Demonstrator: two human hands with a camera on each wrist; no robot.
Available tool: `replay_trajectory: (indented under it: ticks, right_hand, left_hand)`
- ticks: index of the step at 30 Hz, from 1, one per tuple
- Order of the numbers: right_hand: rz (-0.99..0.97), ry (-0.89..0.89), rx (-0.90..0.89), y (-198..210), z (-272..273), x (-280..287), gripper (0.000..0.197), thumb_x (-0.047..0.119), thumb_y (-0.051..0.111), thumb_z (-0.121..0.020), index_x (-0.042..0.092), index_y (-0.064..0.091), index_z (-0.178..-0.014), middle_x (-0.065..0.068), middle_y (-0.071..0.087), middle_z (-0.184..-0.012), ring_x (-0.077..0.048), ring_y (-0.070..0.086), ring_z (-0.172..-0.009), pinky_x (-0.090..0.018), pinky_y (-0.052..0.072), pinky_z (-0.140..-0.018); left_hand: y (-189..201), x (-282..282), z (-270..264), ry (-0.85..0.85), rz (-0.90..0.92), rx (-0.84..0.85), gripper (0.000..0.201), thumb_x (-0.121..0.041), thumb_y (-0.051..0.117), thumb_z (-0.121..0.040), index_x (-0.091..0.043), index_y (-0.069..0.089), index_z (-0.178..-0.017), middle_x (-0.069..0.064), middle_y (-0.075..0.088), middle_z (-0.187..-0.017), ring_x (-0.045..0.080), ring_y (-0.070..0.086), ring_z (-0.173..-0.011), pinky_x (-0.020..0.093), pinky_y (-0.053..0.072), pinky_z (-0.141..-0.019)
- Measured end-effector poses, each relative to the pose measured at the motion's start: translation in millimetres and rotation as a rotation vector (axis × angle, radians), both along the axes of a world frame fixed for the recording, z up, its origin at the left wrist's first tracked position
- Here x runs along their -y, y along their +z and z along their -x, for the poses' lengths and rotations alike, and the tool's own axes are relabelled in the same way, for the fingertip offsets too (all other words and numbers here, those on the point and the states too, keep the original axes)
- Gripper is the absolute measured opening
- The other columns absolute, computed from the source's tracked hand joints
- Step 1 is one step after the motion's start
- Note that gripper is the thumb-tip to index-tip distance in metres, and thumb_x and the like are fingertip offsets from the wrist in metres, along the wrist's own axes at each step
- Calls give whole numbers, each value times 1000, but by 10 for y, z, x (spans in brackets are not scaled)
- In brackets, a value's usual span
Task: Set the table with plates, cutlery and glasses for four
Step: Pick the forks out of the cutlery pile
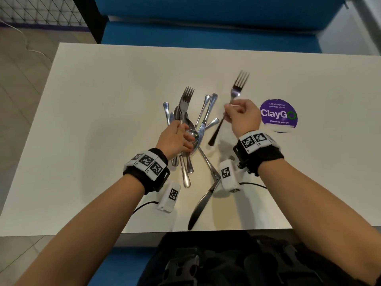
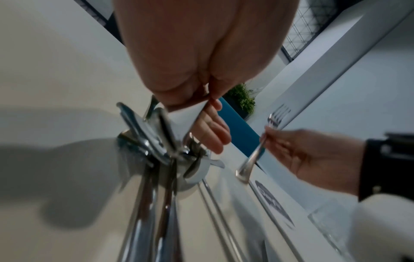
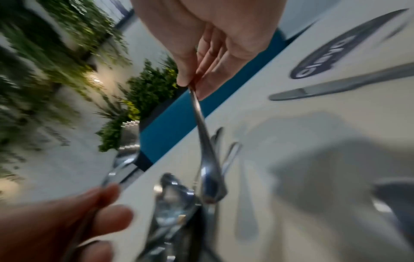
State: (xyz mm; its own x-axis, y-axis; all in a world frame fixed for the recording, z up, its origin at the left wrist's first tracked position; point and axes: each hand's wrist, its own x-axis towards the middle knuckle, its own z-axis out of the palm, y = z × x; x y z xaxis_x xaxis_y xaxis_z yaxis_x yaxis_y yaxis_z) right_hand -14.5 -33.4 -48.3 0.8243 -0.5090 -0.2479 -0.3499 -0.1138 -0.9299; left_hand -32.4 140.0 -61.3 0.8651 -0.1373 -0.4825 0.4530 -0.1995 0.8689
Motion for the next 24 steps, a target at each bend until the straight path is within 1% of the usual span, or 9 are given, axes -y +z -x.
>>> replay_trajectory:
  ticks: [2,6,8,10,13,17,19,22,24]
  right_hand:
    - [-98,159,28,117,-40,-221,13,10,69,-83,13,60,-92,-2,66,-76,-18,66,-69,-32,59,-74]
    - [-118,432,-32,158,-27,-747,16,14,71,-82,14,61,-94,-5,69,-85,-18,70,-75,-27,60,-70]
    - [-72,489,-41,132,-29,-890,17,15,72,-80,15,61,-93,-3,67,-82,-15,68,-74,-25,59,-69]
    - [-9,550,-49,114,-38,-932,16,17,73,-80,16,63,-93,-2,66,-79,-18,69,-74,-33,60,-74]
    - [194,606,-41,100,-12,-845,12,19,69,-83,15,65,-94,-3,67,-78,-20,68,-74,-33,59,-74]
    - [595,768,-257,45,124,-428,7,20,65,-85,15,62,-89,4,58,-76,-11,57,-71,-14,43,-59]
    - [690,764,-407,4,245,-177,17,27,69,-82,15,59,-88,2,58,-83,-14,57,-80,-18,42,-65]
    - [703,749,-645,-102,447,45,42,40,79,-70,12,59,-95,-3,62,-89,-20,63,-86,-31,53,-77]
    - [636,691,-696,-261,578,95,50,36,83,-65,11,57,-99,-6,65,-95,-25,65,-88,-39,57,-81]
  left_hand:
    - [59,-20,-43,43,20,15,23,-22,29,-104,-7,46,-109,11,61,-82,17,60,-60,27,55,-58]
    - [172,-74,-60,154,101,6,23,-21,29,-103,-8,47,-109,9,62,-78,21,59,-49,29,52,-46]
    - [156,-144,-55,196,70,18,24,-20,28,-103,-8,49,-109,7,60,-73,13,49,-38,21,41,-36]
    - [108,-239,-41,242,49,7,25,-24,28,-103,-13,51,-101,3,50,-63,6,35,-32,16,27,-34]
    - [35,-388,-1,204,-60,35,33,-36,29,-102,-18,56,-100,-2,40,-60,7,31,-41,20,26,-39]
    - [-99,-543,18,87,-266,80,30,-36,37,-100,-14,58,-103,-2,45,-68,13,39,-56,26,33,-50]
    - [-168,-562,0,73,-297,75,26,-34,42,-98,-11,55,-96,-1,44,-69,16,39,-59,29,33,-54]
    - [-217,-524,-30,82,-292,72,23,-33,45,-96,-12,51,-88,-1,43,-67,16,38,-57,30,33,-53]
    - [-222,-478,-38,83,-282,79,23,-33,46,-96,-13,51,-86,-1,43,-67,15,37,-56,30,34,-55]
